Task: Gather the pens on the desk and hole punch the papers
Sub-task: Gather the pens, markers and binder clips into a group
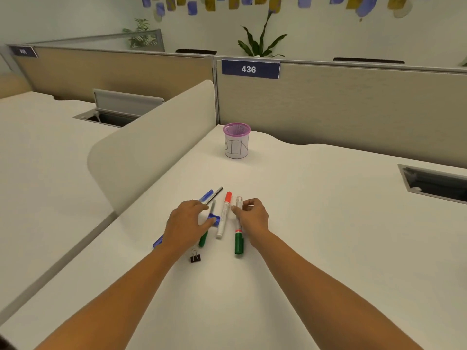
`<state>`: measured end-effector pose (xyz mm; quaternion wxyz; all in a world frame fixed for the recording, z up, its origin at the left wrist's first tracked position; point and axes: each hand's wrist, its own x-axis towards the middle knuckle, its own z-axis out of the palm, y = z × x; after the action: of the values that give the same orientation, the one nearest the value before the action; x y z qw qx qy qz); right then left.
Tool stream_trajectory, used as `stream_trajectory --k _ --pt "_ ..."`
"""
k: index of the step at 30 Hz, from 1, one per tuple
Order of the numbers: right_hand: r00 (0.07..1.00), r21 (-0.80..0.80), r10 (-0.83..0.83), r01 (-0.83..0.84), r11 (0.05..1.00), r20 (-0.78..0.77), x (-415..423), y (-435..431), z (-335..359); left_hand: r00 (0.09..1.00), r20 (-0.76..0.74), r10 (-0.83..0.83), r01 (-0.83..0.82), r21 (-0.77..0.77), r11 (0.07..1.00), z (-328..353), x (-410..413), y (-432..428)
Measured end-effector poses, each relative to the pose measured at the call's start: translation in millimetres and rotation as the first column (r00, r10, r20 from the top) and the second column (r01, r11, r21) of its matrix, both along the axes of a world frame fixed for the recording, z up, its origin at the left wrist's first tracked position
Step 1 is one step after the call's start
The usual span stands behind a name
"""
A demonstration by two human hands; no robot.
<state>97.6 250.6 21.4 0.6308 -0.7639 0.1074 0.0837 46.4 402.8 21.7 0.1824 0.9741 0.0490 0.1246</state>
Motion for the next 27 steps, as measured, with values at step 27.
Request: stream_trajectory --k 27 --pt "0.812 -0.512 0.510 -0.321 0.797 0.285 -43 76 -31 0.992 -0.075 0.105 -0.080 0.286 0.955 -20 -17 49"
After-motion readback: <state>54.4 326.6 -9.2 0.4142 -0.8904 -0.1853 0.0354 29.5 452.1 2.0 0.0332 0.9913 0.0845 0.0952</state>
